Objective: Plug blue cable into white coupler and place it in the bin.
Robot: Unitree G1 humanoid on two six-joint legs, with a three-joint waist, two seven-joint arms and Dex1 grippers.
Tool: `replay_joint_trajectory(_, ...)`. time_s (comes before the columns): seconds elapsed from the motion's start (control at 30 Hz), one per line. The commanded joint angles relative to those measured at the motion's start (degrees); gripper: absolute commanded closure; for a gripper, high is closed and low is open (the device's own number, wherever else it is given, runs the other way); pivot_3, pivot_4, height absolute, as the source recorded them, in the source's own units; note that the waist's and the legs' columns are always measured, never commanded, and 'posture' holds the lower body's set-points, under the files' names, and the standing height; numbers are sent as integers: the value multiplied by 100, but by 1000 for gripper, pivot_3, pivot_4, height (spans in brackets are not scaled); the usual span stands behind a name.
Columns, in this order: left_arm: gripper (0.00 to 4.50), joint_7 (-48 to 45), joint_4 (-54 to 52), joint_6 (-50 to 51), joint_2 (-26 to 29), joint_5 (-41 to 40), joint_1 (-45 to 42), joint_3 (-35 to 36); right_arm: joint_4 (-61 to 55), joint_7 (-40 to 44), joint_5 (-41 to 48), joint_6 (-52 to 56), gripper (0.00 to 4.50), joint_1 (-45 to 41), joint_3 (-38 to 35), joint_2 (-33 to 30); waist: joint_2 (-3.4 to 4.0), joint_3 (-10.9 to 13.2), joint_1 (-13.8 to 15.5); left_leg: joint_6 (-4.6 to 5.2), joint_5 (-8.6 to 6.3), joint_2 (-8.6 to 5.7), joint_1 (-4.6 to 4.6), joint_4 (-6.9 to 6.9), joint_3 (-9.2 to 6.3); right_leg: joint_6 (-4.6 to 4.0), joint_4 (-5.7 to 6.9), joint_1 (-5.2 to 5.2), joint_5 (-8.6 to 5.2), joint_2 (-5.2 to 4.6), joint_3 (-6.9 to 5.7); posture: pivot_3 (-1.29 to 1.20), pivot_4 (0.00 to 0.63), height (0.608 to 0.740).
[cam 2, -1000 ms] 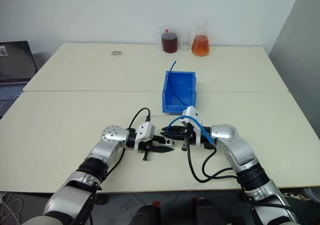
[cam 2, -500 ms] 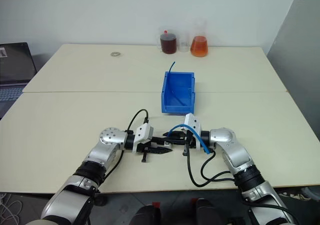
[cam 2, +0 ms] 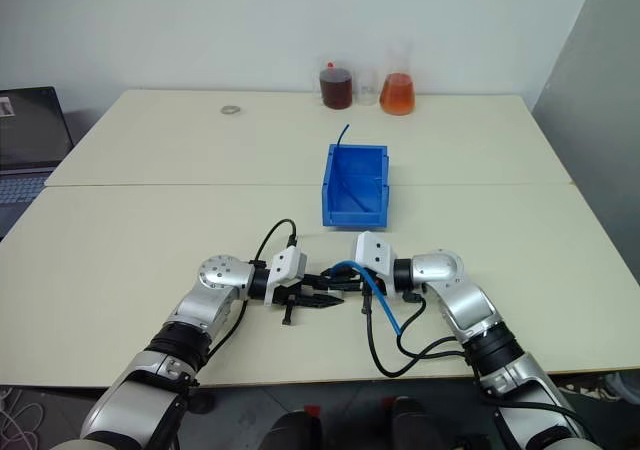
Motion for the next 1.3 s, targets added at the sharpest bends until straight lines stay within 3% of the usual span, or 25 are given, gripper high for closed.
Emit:
replay_joint_trajectory(0.03, 3721, -37, -196, 16, 18, -68, 11, 47, 692, 146, -282, 374, 4372, -3, 213, 5, -1, -1, -6, 0, 0, 1, 11, -1, -1, 1, 0, 12, -3, 2, -1, 0, 150, 740)
replay_joint_trajectory(0.27, 3721, 95, -298, 77, 34, -76, 61, 92, 938, 205, -187, 422, 4372, 34, 47, 45, -2, -12, -8, 1, 0, 6, 46, -3, -4, 8, -1, 45, -13, 6, -3, 0, 150, 740)
replay_joint_trajectory(0.33, 3021, 123, -474, 246, 85, -161, 127, 150, 823, 77, 3, 673, 4372, -14, -200, 108, -1, -14, -8, 1, 0, 6, 49, -3, -4, 8, 0, 47, -13, 6, -2, 0, 150, 740)
replay_joint_trajectory(0.43, 2356, 169, -821, 586, 203, -288, 228, 250, 477, -119, 270, 1154, 4372, -97, -551, 140, -1, -13, -5, 1, 0, 6, 50, -2, -5, 7, 3, 49, -12, 5, -2, 0, 150, 740)
replay_joint_trajectory(0.6, 1282, 674, -1836, 1496, 461, -601, 460, 663, -529, -990, 1405, 3114, 4372, -531, -1602, 423, 0, -11, 7, 0, 0, 7, 27, 1, -13, 1, 7, 31, -8, 3, -9, 0, 150, 740)
replay_joint_trajectory(0.73, 458, 1646, -3362, 2689, 543, -1035, 832, 1207, -299, -2006, 2186, 4802, 4372, -1627, -2643, 725, 4, -4, -41, 0, 0, 8, -5, -2, -11, -10, 16, -11, 0, -1, 5, 0, 150, 740)
replay_joint_trajectory(0.8, 26, 2038, -3926, 3047, 512, -1143, 956, 1327, 16, -2112, 2256, 5129, 4372, -2049, -2761, 725, 4, -4, -29, -1, 0, 3, -18, 0, -14, -12, 40, -28, 0, -9, 2, 0, 150, 740)
replay_joint_trajectory(0.93, 26, 3056, -4745, 3607, 253, -1263, 1083, 1611, 1754, -2241, 1985, 5235, 4372, -3315, -2834, 710, 4, -4, -9, 0, 0, 1, -8, -9, -9, -24, 45, -23, -8, -8, -9, 0, 150, 740)
replay_joint_trajectory(1.2, 26, 4298, -5066, 3588, -106, -889, 1374, 1627, 5371, -2561, 978, 3006, 4372, -4985, -2823, 903, 3, -4, -32, 0, 0, -2, -9, -14, 3, -24, 39, -27, -8, -8, 0, 0, 150, 740)
replay_joint_trajectory(1.27, 0, 4503, -5225, 3653, -229, -910, 1475, 1592, 5793, -2635, 835, 2683, 3690, -5171, -2871, 935, 3, -4, -40, 0, 0, 0, -16, -15, 4, -24, 29, -28, -8, -8, 0, 0, 150, 740)
replay_joint_trajectory(1.3, 0, 4577, -5286, 3670, -275, -918, 1512, 1579, 5927, -2628, 786, 2588, 3612, -5240, -2905, 945, 3, -4, -39, 0, 0, 0, -19, -16, 3, -24, 23, -27, -8, -8, -1, 0, 150, 740)
